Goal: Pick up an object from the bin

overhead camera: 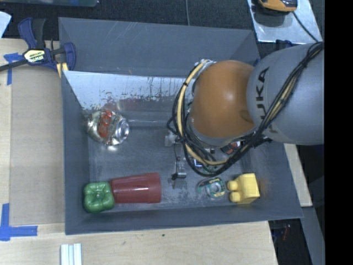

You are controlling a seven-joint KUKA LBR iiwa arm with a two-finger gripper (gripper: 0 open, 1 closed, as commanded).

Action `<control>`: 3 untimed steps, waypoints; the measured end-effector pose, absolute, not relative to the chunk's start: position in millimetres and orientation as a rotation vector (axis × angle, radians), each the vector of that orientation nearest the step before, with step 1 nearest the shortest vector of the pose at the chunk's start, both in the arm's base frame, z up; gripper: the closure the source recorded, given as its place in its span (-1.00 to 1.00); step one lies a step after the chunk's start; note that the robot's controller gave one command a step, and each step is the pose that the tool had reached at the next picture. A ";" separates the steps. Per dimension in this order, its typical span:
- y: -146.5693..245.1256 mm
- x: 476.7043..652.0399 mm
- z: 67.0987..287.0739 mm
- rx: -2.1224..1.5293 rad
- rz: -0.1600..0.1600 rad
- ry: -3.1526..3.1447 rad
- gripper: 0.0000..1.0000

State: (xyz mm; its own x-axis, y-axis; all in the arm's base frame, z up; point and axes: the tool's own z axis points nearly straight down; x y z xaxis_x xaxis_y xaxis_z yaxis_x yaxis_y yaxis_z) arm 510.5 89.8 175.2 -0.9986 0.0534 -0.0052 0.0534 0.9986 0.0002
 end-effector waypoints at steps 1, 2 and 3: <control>89.7 515.6 167.8 -0.013 -0.004 3.137 -1.00; 86.9 495.0 156.4 -0.122 -0.004 3.131 -1.00; 85.2 488.5 153.8 -0.197 -0.004 3.129 -1.00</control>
Offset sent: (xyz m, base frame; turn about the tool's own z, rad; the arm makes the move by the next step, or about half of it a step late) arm -0.0184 -0.0043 -0.0206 -0.1343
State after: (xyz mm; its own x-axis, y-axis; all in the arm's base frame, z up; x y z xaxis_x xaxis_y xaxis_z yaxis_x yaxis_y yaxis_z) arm 488.5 85.2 153.8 -0.9921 -0.1254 -0.0067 -0.1254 0.9921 -0.0030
